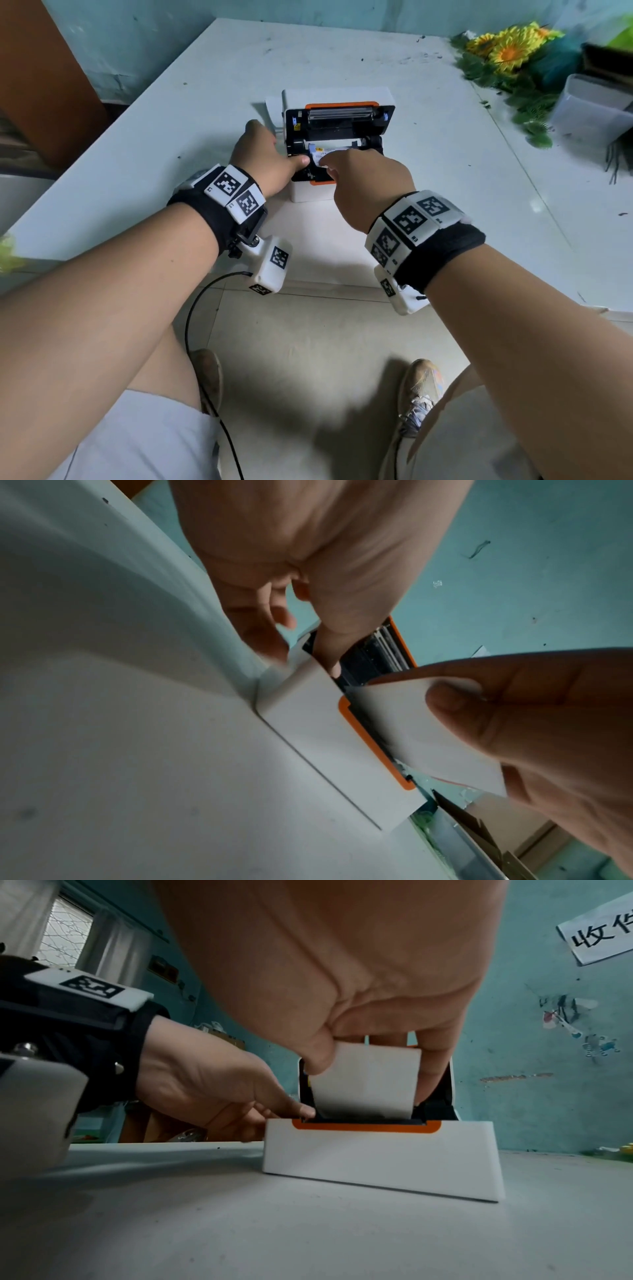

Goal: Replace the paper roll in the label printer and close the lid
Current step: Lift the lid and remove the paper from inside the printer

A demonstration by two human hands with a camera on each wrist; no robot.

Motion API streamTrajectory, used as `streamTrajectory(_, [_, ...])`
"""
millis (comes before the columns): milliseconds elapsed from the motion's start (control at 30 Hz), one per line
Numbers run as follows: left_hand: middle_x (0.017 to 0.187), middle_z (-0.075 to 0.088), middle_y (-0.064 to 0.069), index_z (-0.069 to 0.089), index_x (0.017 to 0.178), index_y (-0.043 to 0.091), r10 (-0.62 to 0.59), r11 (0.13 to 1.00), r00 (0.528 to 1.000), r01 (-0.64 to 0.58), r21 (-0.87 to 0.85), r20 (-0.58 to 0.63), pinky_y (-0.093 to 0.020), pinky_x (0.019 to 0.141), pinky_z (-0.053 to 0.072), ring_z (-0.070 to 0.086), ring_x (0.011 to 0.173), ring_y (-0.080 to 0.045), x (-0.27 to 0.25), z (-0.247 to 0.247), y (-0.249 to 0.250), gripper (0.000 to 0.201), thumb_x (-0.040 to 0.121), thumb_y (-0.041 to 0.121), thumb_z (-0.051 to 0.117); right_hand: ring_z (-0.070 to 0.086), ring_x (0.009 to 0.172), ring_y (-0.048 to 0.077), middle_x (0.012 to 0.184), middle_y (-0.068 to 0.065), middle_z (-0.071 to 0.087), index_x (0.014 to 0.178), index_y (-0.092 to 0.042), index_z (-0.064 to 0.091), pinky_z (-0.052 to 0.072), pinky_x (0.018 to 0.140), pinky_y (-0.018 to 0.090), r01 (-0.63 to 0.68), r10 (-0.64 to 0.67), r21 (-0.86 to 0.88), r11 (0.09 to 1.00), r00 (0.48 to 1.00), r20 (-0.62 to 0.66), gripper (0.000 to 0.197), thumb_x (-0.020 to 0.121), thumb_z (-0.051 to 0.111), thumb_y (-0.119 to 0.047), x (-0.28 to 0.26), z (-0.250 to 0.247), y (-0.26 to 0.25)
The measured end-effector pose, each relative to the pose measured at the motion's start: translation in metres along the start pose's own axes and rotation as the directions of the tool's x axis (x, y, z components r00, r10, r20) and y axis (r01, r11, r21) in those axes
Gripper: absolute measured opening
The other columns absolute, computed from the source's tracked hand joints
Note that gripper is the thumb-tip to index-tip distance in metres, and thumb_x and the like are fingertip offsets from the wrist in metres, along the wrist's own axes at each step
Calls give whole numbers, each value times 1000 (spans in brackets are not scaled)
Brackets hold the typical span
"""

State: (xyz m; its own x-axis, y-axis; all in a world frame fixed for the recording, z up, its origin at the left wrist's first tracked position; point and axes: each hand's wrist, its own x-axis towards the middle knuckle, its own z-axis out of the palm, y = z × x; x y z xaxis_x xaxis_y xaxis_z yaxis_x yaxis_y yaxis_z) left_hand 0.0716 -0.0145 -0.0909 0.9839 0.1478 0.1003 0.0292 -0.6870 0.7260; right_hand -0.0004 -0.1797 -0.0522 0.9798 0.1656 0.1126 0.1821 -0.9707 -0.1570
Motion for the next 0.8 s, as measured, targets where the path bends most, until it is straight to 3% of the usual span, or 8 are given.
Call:
streamTrajectory(100, [70, 33, 3, 52, 84, 15, 72, 996, 997, -73, 45, 9, -33, 54, 24, 33, 64, -20, -6, -1, 13, 36, 86, 37, 79, 55, 85, 30, 92, -2, 58, 132, -31, 64, 38, 68, 32, -23, 25, 35, 999, 998, -57, 43, 101, 44, -7, -2, -5, -1])
streamTrajectory(200, [62, 34, 0, 37, 64, 20, 119, 991, 991, -123, 61, 61, -33, 51, 24, 33, 62, -24, -13, 2, 20, 45, 91, 31, 71, 63, 93, 30, 100, 0, 68, 127, -33, 65, 39, 69, 33, -36, 38, 53, 998, 998, -50, 37, 104, 46, -11, 0, -3, 0])
streamTrajectory(400, [76, 63, 7, 65, 83, 18, 142, 989, 988, -144, 35, 66, -27, 68, 42, 62, 79, -21, -27, 7, 31, 17, 91, 30, 73, 64, 115, 31, 128, 5, 70, 143, -33, 62, 48, 81, 33, -65, 46, 94, 993, 981, 188, 58, 97, 45, -3, -2, -7, 8])
streamTrajectory(500, [84, 69, 1, 69, 88, 16, 149, 988, 986, -152, 33, 69, -30, 75, 50, 68, 88, -25, -31, 4, 35, 11, 92, 26, 72, 62, 106, 30, 127, 6, 71, 143, -32, 64, 47, 86, 34, -69, 56, 78, 995, 986, 160, 59, 97, 44, -1, -5, -13, 9])
streamTrajectory(600, [89, 69, -1, 69, 90, 15, 144, 988, 984, -148, 39, 101, -29, 76, 48, 68, 93, -27, -35, 1, 38, 11, 94, 25, 69, 66, 114, 33, 129, 5, 71, 144, -36, 64, 45, 86, 34, -64, 56, 74, 995, 993, 108, 62, 97, 45, 0, -10, -16, 12])
streamTrajectory(700, [94, 70, -1, 68, 93, 17, 137, 990, 985, -141, 31, 108, -32, 80, 53, 67, 94, -26, -40, 2, 42, 13, 96, 28, 66, 61, 96, 34, 96, 3, 66, 116, -29, 71, 40, 68, 30, -65, 53, 120, 991, 994, 98, 38, 101, 45, -6, -17, -16, 16])
streamTrajectory(733, [94, 71, -1, 69, 94, 16, 137, 989, 985, -141, 33, 102, -32, 80, 52, 67, 94, -25, -42, 3, 43, 15, 97, 30, 65, 58, 89, 33, 84, 1, 60, 101, -26, 66, 35, 61, 30, -56, 42, 152, 987, 994, 96, 28, 102, 45, -8, -21, -16, 18])
streamTrajectory(800, [93, 73, -2, 70, 95, 14, 137, 990, 986, -137, -5, 90, -32, 80, 52, 67, 92, -25, -45, 4, 45, 19, 97, 32, 63, 55, 81, 31, 80, 3, 57, 91, -19, 57, 31, 56, 32, -41, 24, 231, 972, 997, 76, 20, 104, 45, -11, -26, -16, 23])
